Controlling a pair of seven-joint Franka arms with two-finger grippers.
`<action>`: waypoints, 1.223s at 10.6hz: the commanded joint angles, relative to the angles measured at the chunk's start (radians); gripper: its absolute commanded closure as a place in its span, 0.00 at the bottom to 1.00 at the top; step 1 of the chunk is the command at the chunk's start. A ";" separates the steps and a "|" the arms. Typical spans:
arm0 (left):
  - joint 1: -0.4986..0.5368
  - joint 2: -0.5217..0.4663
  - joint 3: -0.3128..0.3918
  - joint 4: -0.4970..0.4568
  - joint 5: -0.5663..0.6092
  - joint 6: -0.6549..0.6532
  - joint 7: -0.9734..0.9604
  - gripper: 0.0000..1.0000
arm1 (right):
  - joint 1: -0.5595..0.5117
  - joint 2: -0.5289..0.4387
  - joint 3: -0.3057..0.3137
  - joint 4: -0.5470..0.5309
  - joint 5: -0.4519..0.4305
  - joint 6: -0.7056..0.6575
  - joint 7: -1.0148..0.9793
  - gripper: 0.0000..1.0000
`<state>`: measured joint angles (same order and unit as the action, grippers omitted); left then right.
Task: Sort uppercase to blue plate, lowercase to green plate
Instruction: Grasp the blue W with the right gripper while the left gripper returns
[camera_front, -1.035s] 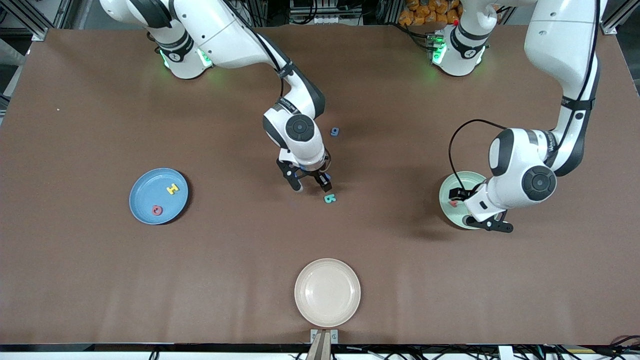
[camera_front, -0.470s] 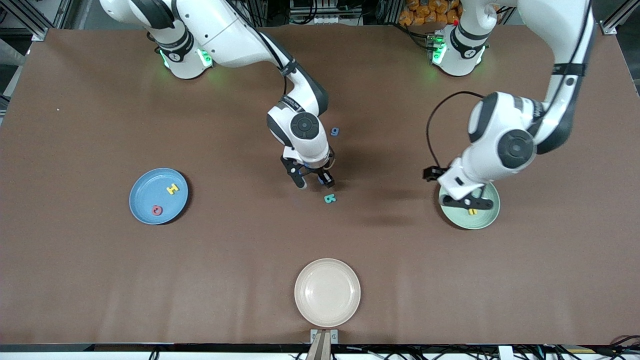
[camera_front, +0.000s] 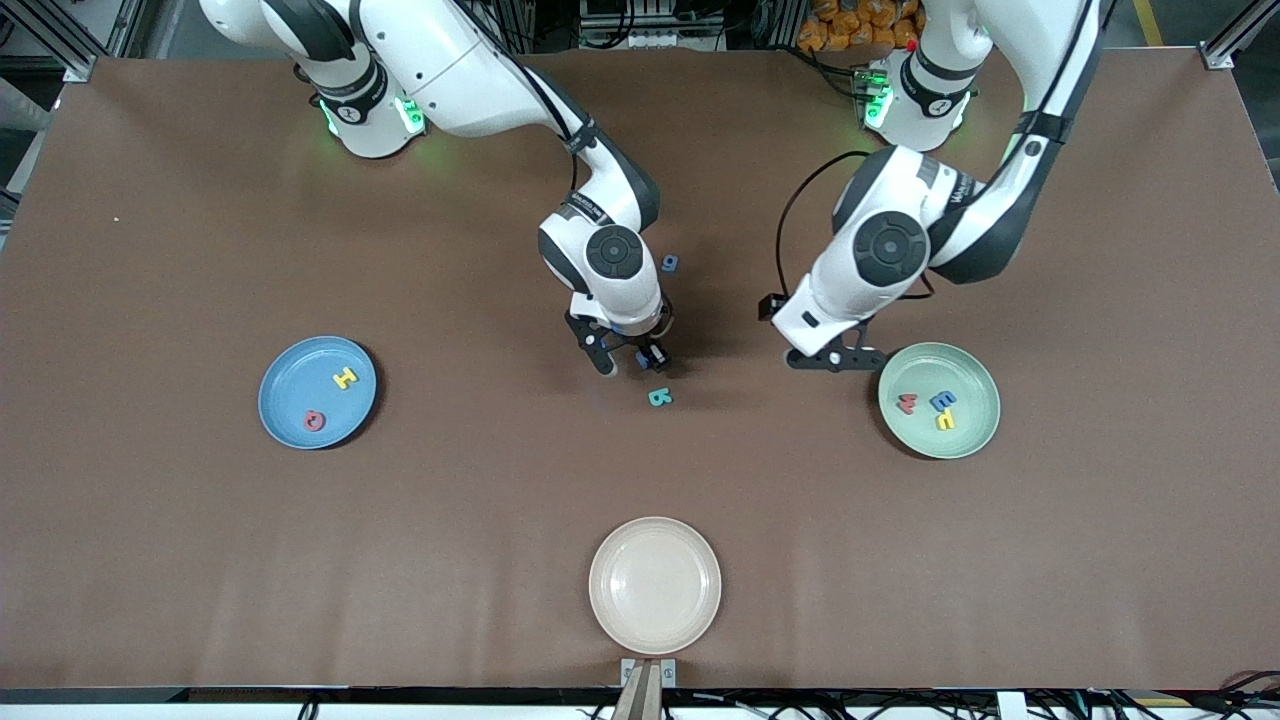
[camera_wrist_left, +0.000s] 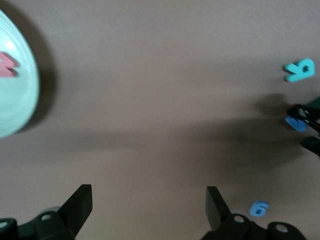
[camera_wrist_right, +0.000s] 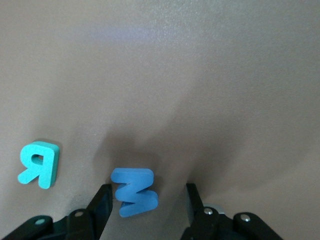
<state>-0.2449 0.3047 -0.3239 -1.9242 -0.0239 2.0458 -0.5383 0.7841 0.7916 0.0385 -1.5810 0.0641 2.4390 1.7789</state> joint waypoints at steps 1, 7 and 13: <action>0.009 -0.015 -0.072 -0.019 0.021 0.013 -0.112 0.00 | 0.007 0.023 0.001 0.027 0.000 0.000 0.007 0.36; -0.008 -0.004 -0.179 -0.081 0.022 0.132 -0.229 0.00 | 0.009 0.023 0.001 0.029 -0.006 0.000 -0.004 0.61; -0.057 -0.004 -0.181 -0.098 0.024 0.183 -0.256 0.00 | 0.007 0.018 0.001 0.030 -0.009 -0.011 -0.021 0.67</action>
<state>-0.2966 0.3084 -0.4998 -2.0053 -0.0235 2.2009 -0.7567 0.7869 0.7902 0.0402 -1.5726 0.0604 2.4266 1.7688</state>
